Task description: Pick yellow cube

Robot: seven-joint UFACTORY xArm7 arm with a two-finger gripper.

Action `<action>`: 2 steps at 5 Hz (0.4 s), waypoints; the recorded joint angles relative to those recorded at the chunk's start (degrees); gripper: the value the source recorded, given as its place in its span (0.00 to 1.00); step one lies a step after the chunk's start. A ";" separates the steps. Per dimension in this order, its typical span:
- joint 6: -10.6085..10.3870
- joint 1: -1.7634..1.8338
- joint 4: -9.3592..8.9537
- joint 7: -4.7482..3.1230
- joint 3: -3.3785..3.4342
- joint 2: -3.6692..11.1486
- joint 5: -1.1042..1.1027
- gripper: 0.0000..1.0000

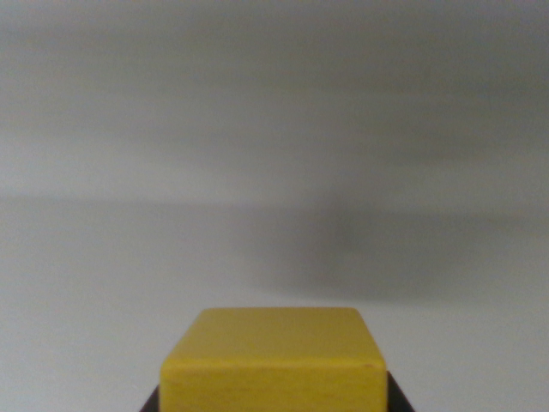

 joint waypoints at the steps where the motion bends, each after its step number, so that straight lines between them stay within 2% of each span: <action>1: 2.33 -0.02 1.81 0.13 -0.02 -0.52 -0.06 1.00; 2: 2.33 -0.02 1.81 0.13 -0.02 -0.52 -0.06 1.00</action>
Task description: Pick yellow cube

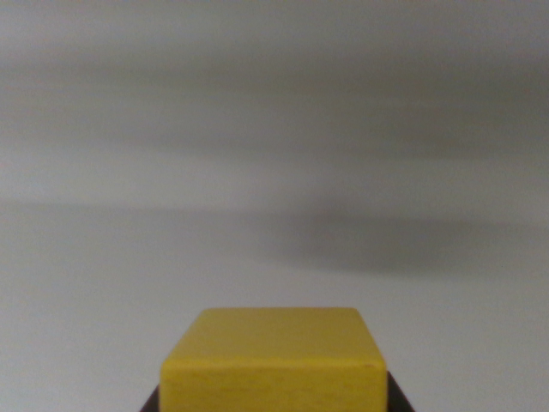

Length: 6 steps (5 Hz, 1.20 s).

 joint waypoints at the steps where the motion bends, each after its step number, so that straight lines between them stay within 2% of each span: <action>1: 2.47 -0.02 1.92 0.14 -0.02 -0.55 -0.06 1.00; 2: 2.47 -0.02 1.92 0.14 -0.02 -0.55 -0.06 1.00; 3: 5.05 -0.03 3.93 0.28 -0.04 -1.13 -0.12 1.00; 4: 5.05 -0.03 3.93 0.28 -0.04 -1.13 -0.12 1.00; 5: 7.71 -0.05 5.99 0.42 -0.06 -1.73 -0.19 1.00; 6: 7.71 -0.05 5.99 0.42 -0.06 -1.73 -0.19 1.00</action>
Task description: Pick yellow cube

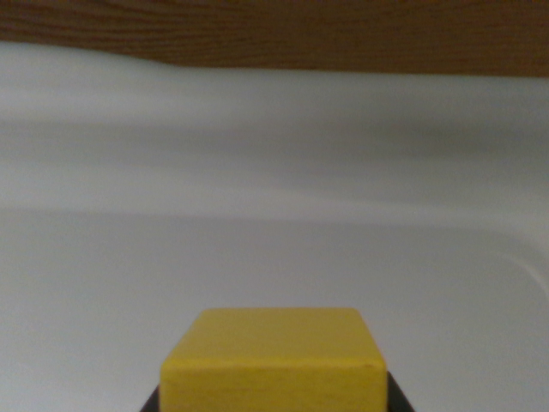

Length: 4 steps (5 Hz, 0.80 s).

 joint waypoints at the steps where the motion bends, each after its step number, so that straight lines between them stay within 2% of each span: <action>1: 2.70 -0.02 2.10 0.15 -0.02 -0.61 -0.07 1.00; 2: 2.70 -0.02 2.10 0.15 -0.02 -0.61 -0.07 1.00; 3: 5.28 -0.04 4.10 0.29 -0.04 -1.19 -0.13 1.00; 4: 5.28 -0.04 4.10 0.29 -0.04 -1.19 -0.13 1.00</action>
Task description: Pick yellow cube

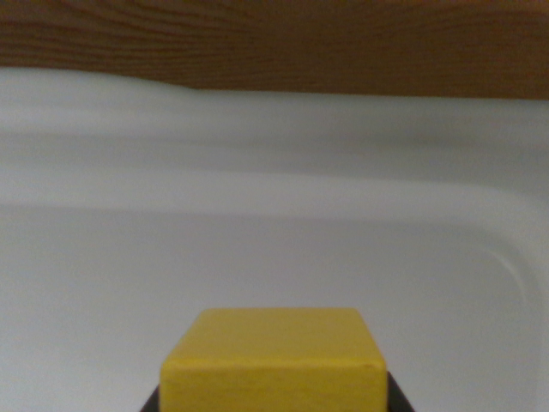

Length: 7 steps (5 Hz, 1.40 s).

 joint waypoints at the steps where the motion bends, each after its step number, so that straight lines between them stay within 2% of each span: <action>1: 2.73 -0.02 2.12 0.15 -0.02 -0.61 -0.07 1.00; 2: 2.73 -0.02 2.12 0.15 -0.02 -0.61 -0.07 1.00; 3: 5.39 -0.04 4.19 0.29 -0.05 -1.21 -0.13 1.00; 4: 5.39 -0.04 4.19 0.29 -0.05 -1.21 -0.13 1.00; 5: 7.98 -0.05 6.20 0.44 -0.07 -1.79 -0.20 1.00; 6: 7.98 -0.05 6.20 0.44 -0.07 -1.79 -0.20 1.00; 7: 10.35 -0.07 8.04 0.57 -0.09 -2.32 -0.26 1.00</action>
